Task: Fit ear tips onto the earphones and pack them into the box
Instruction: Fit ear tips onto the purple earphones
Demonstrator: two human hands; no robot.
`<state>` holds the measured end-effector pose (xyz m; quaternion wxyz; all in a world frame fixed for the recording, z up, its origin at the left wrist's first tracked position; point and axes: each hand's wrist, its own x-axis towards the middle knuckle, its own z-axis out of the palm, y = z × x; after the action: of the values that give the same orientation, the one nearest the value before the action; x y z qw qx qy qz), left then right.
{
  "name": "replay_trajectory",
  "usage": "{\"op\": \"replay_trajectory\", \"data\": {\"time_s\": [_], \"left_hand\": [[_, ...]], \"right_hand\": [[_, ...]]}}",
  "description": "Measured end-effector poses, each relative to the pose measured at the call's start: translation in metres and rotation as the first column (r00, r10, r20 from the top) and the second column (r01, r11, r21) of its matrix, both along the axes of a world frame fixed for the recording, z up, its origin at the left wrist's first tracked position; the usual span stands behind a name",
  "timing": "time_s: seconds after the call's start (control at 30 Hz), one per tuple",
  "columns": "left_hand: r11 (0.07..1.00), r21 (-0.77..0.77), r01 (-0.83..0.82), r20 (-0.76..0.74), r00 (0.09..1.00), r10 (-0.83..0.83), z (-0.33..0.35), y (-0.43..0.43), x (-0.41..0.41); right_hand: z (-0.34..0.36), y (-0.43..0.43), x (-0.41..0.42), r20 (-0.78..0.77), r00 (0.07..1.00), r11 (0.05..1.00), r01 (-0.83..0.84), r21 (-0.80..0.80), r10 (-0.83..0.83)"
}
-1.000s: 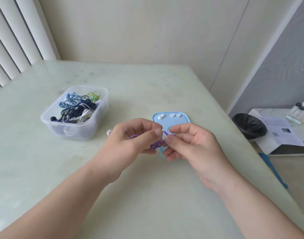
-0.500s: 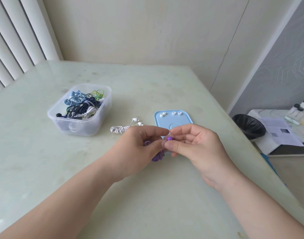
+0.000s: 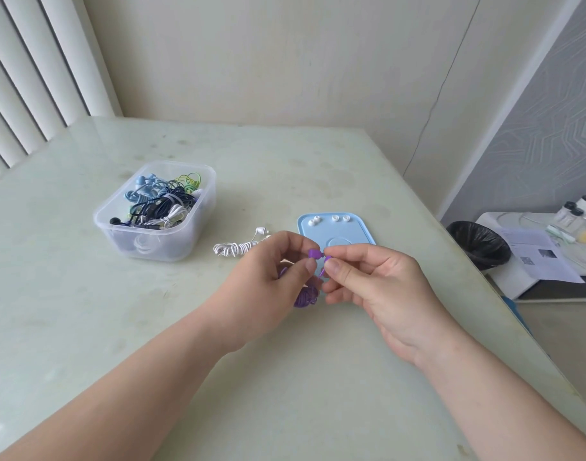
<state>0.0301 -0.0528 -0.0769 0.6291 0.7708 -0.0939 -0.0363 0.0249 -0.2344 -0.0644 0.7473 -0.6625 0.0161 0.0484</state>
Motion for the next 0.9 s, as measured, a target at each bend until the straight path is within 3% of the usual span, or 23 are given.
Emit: {"op": "replay_trajectory", "data": {"time_s": [0.4,0.63,0.9], "left_hand": [[0.98,-0.196,-0.019,-0.042,0.999,0.011,0.0,-0.006,-0.003],[0.974,-0.207,-0.094,-0.023,0.996,0.091,-0.001,-0.011,-0.003],[0.926,-0.34,-0.164,-0.111,0.985,0.134,-0.003,-0.003,0.006]], "right_hand": [[0.0,0.0,-0.001,0.023,0.999,0.996,0.036,-0.078,-0.034],[0.001,0.005,-0.002,-0.018,0.999,0.999,0.028,0.015,-0.028],[0.002,0.007,0.011,0.109,0.994,0.957,0.026,-0.291,0.006]]}}
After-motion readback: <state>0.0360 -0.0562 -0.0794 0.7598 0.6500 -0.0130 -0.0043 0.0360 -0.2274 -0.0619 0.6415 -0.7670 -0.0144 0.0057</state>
